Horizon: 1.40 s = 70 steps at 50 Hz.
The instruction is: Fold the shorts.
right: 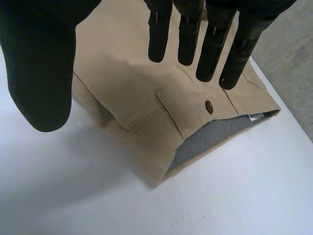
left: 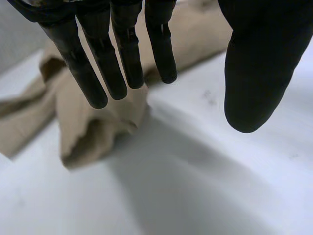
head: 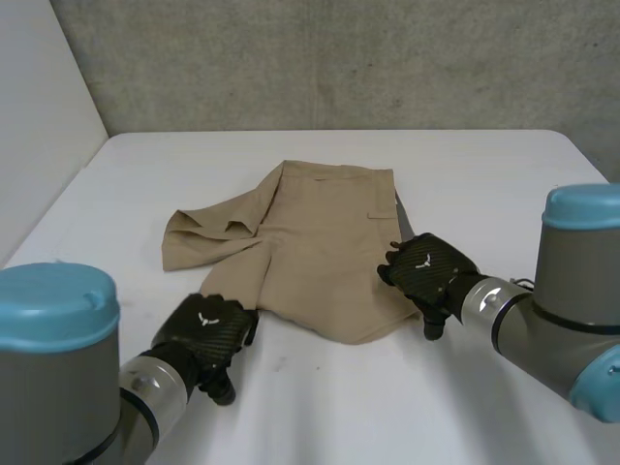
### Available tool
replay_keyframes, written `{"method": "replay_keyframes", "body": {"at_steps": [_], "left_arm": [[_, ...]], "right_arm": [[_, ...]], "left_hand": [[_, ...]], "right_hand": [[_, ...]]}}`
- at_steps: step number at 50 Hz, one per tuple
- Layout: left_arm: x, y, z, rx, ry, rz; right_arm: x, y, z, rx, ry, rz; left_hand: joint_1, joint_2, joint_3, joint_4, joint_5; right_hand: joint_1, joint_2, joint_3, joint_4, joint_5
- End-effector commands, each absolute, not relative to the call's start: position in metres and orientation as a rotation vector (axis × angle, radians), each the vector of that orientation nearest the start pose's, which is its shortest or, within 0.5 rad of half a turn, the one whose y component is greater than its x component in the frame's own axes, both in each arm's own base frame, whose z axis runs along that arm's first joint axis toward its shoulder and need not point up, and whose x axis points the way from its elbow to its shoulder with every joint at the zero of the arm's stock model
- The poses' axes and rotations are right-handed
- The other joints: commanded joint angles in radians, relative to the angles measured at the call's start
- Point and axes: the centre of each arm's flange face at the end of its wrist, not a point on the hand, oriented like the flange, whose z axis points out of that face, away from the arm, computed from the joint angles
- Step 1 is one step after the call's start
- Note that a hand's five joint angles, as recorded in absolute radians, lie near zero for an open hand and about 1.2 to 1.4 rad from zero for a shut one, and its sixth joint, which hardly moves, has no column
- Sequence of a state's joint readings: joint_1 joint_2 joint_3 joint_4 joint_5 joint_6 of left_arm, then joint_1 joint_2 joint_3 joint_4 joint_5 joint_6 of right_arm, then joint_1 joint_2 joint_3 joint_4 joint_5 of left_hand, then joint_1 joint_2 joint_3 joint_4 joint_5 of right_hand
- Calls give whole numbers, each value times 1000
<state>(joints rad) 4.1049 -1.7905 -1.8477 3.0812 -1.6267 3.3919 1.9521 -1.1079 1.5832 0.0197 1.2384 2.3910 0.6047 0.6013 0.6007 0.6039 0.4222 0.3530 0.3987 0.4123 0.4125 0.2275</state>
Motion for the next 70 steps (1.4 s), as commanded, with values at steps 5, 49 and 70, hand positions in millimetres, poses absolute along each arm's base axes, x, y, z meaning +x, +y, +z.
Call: {"method": "replay_keyframes", "body": {"at_steps": [5, 49, 70], "left_arm": [[-258, -197, 137, 992, 2652, -1539], [-302, -318, 127, 1043, 2089, -2006], [-263, -275, 249, 890, 2351, -2117]], "right_arm": [[279, -274, 122, -1590, 2029, -1631], [272, -298, 166, -1434, 2104, -1856], [265, -278, 260, -1147, 2126, -1817]], "left_hand": [[-162, -159, -158, -161, -154], [792, 795, 796, 792, 800], [792, 795, 796, 792, 800]], "right_hand": [[293, 247, 233, 233, 243], [1043, 998, 984, 984, 994], [1043, 998, 984, 984, 994]]}}
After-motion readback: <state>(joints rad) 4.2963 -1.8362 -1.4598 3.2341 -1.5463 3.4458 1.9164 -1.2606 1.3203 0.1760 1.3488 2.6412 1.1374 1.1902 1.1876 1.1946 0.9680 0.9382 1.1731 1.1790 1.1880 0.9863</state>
